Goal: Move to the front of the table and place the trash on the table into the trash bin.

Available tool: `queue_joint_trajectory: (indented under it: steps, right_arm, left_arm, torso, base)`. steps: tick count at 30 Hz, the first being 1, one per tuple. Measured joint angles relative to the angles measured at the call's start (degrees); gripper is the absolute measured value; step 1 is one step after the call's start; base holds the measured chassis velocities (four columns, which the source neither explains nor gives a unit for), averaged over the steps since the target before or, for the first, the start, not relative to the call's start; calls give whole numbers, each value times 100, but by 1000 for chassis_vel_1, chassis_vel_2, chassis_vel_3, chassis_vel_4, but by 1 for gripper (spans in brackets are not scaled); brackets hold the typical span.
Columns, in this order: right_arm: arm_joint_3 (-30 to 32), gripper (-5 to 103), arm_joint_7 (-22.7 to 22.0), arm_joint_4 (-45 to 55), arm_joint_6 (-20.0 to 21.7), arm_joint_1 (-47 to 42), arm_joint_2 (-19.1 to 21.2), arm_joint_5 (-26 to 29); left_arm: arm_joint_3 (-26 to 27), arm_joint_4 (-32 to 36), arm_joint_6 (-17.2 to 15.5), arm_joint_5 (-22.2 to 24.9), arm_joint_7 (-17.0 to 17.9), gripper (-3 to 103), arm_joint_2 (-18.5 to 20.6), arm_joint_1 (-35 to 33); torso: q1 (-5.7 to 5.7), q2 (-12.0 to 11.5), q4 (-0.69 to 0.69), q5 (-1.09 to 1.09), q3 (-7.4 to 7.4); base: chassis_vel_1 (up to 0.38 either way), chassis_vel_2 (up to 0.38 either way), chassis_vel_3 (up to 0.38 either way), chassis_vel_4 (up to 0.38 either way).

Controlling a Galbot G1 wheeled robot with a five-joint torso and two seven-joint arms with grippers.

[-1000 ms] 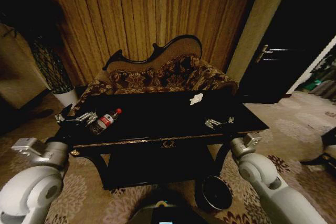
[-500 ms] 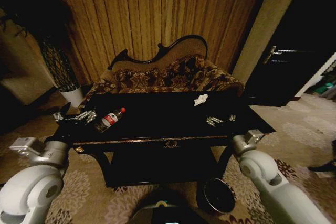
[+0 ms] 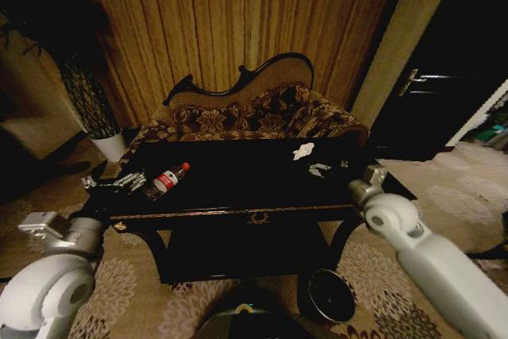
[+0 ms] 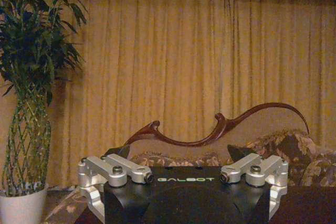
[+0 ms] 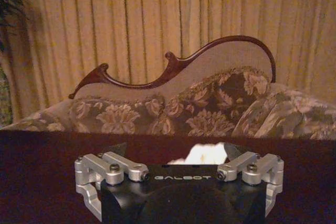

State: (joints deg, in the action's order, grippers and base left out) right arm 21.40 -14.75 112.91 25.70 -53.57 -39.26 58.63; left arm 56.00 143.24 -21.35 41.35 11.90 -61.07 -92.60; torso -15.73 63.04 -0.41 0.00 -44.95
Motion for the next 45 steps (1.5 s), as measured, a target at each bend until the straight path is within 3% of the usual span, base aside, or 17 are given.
queue_joint_trajectory:
  steps: [2, 9, 20, 45]
  right_arm:
    - [-530, 100, -80, -397, 182, 658, -69, 43]
    - [-1428, 100, -578, -1148, 620, 1699, -491, 144]
    - [-2229, 100, -1327, -2292, 1032, 2815, -1036, 279]
    - [-2363, 100, -1353, -2601, 1067, 2820, -1126, 385]
  left_arm:
    - [-20, 0, -26, -25, 27, 100, 4, 2]
    - [-13, 0, -45, -34, 34, 100, 52, -8]
    - [-72, 0, -54, -33, 25, 100, 57, 14]
    - [-59, 0, -10, -49, 8, 100, -8, 38]
  torso:
    - [0, 0, -2, 1, 0]
    - [0, 0, 0, 0, 0]
    - [-1, 0, -1, 0, 0]
    - [0, 1, -1, 0, 0]
  base:
    - [0, 0, 0, 0]
    - [0, 0, 0, 0]
    - [0, 0, 0, 0]
    - [0, 0, 0, 0]
